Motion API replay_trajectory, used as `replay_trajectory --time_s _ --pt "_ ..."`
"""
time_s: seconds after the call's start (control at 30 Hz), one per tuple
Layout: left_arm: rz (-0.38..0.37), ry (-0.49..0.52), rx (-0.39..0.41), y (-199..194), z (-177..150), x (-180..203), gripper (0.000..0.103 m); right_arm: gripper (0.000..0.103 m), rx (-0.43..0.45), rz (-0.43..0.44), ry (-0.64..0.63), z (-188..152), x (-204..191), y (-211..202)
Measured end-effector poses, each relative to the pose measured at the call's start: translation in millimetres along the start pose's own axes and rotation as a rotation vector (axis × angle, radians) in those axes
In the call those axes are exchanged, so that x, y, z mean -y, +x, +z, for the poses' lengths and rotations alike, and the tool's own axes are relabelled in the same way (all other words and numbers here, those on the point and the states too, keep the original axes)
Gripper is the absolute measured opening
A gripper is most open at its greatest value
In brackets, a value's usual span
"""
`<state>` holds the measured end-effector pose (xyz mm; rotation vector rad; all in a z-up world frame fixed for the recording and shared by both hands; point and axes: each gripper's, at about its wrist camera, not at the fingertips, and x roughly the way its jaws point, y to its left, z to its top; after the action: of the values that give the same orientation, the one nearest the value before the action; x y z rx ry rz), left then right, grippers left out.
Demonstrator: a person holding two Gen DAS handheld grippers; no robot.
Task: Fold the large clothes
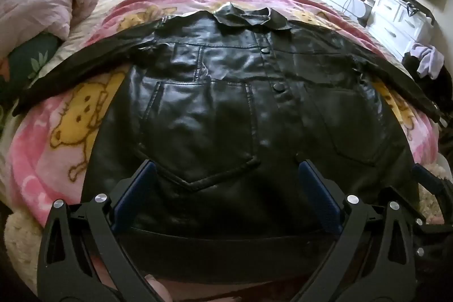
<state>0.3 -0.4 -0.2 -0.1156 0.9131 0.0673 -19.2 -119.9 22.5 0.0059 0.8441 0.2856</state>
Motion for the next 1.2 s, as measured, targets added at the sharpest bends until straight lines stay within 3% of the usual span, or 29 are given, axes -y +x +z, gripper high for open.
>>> replay_trajectory --time_s 0.2,0.33,0.43,1.2 --pt "0.010 0.007 0.016 -0.7 -0.3 0.5 0.094 0.099 -0.008 -0.022 -0.027 -2.8 -9.6 -0.2" --pt "0.033 0.000 0.010 -3.5 2.5 3.5 0.094 0.099 0.005 0.013 0.002 -0.5 -0.2 -3.9" --pt "0.008 -0.007 0.013 -4.8 2.8 1.2 0.094 0.099 0.003 0.010 0.003 -0.3 1.2 0.1" --pt "0.015 0.000 0.020 -7.0 -0.5 -1.6 0.094 0.099 0.007 0.008 -0.004 0.5 -3.9 -2.6"
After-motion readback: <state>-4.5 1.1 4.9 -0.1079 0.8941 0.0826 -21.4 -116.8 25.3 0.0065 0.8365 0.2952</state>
